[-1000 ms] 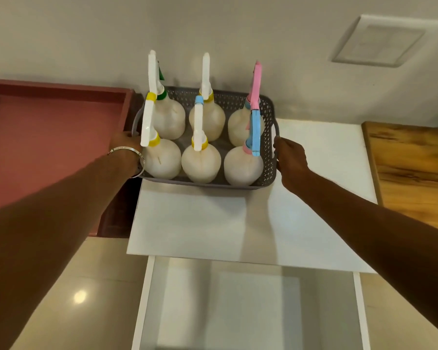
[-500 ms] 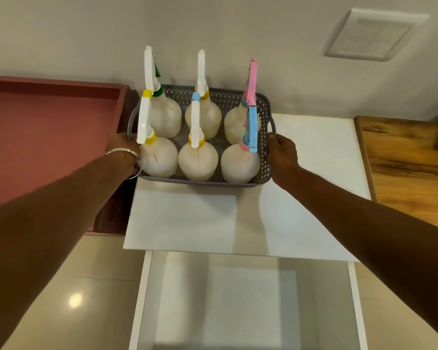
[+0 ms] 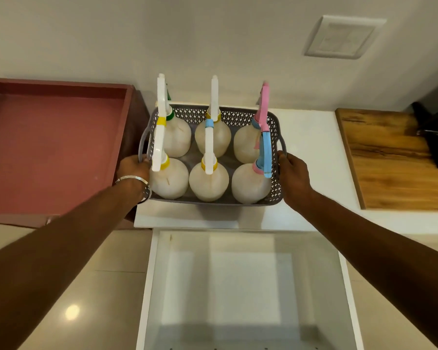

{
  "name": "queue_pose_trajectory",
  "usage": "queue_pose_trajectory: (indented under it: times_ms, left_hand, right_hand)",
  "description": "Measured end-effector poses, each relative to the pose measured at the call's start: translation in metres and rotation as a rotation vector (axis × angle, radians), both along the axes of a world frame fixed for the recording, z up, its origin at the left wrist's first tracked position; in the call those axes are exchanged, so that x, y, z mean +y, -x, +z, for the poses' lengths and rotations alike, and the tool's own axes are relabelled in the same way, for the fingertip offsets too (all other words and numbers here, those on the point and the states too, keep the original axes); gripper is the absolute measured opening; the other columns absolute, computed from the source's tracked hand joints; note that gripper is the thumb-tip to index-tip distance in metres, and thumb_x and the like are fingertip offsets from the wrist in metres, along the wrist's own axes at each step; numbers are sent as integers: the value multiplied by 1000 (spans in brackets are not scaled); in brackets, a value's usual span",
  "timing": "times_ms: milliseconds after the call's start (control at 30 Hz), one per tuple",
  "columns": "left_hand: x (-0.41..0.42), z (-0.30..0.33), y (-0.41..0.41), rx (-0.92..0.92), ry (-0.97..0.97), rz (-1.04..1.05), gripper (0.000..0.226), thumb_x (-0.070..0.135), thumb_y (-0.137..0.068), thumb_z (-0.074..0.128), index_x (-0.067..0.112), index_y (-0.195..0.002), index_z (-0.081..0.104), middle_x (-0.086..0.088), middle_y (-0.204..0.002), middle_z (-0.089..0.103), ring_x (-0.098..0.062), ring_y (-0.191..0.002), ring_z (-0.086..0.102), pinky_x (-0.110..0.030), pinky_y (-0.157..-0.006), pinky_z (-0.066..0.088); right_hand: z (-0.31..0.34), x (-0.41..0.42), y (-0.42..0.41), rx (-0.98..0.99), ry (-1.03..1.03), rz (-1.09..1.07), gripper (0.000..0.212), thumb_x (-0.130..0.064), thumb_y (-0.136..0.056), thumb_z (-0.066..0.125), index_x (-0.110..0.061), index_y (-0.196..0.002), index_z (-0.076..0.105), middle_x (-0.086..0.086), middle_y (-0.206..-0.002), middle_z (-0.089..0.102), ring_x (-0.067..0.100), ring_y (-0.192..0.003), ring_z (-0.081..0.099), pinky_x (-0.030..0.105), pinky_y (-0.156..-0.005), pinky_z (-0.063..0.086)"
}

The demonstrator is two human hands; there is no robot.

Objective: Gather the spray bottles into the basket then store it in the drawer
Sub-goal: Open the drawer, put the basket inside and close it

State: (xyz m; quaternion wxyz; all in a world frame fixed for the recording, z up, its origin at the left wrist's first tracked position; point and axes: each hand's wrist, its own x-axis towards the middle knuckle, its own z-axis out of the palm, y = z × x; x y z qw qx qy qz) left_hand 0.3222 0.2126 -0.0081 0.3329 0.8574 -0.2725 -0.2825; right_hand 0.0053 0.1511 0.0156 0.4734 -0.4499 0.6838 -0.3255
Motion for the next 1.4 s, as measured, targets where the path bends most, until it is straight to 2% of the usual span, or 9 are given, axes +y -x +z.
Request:
queue_pose_trajectory:
  times_ms: [133, 267, 533, 600, 733, 900, 1067, 1233, 1400]
  left_hand:
    - [39, 5, 11, 87, 51, 27, 18, 9, -90, 56, 0, -95, 71, -18, -86, 63, -24, -76, 52, -30, -72, 38]
    - [81, 15, 29, 111, 104, 65, 17, 3, -88, 57, -6, -94, 69, -30, -93, 65, -20, -78, 49, -31, -72, 37]
    - [194, 27, 93, 160, 115, 28, 17, 2, -90, 58, -10, -99, 66, -34, -102, 65, -28, -86, 58, -32, -71, 40]
    - [223, 22, 107, 142, 81, 59, 14, 5, -90, 60, -4, -100, 62, -29, -101, 65, -35, -94, 61, -38, -75, 43]
    - [268, 11, 131, 128, 104, 96, 18, 8, -90, 61, 13, -100, 46, -11, -93, 57, -24, -84, 52, -29, -71, 37]
    - [303, -24, 151, 147, 58, 65, 20, 4, -91, 58, 15, -101, 45, -4, -88, 55, -18, -76, 50, -23, -62, 36]
    - [313, -64, 154, 264, -63, 63, 6, 13, -91, 59, 13, -89, 53, -13, -88, 60, -27, -82, 57, -41, -80, 48]
    - [302, -100, 152, 256, -147, 16, 16, 11, -86, 62, 22, -77, 54, -2, -76, 61, -22, -71, 58, -27, -58, 42]
    - [288, -140, 151, 247, -181, -6, 13, 9, -84, 66, 15, -84, 55, 0, -77, 58, -15, -71, 55, -24, -58, 39]
  right_hand:
    - [3, 40, 18, -31, -4, -17, 43, -24, -105, 42, 16, -108, 58, 38, -105, 63, 27, -83, 55, 40, -78, 46]
    - [10, 79, 37, -18, -11, -20, 41, -27, -105, 43, 9, -110, 63, 32, -108, 66, 34, -87, 64, 52, -91, 54]
    - [25, 183, 93, -24, -52, 1, 37, -29, -106, 42, -3, -106, 69, 22, -105, 71, 31, -97, 69, 44, -90, 56]
    - [25, 212, 109, -42, -74, 9, 35, -28, -106, 42, -6, -108, 69, 17, -104, 73, 33, -102, 69, 50, -94, 56]
    - [21, 256, 129, -106, -59, 34, 33, -31, -106, 42, -13, -115, 68, 10, -105, 75, 28, -101, 71, 45, -89, 59]
    - [-13, 297, 151, -132, -82, -25, 28, -28, -106, 44, -17, -111, 69, 12, -107, 74, 31, -103, 70, 49, -92, 57]
    - [-54, 318, 167, -126, -93, -62, 31, -24, -106, 43, -10, -120, 66, 16, -112, 71, 35, -110, 66, 53, -98, 53]
    - [-97, 315, 175, -97, -96, -48, 31, -21, -106, 43, -4, -118, 66, 21, -111, 71, 42, -107, 66, 55, -94, 54]
    - [-141, 307, 173, -81, -122, -42, 27, -19, -106, 42, -8, -108, 67, 24, -107, 70, 45, -104, 65, 57, -93, 54]
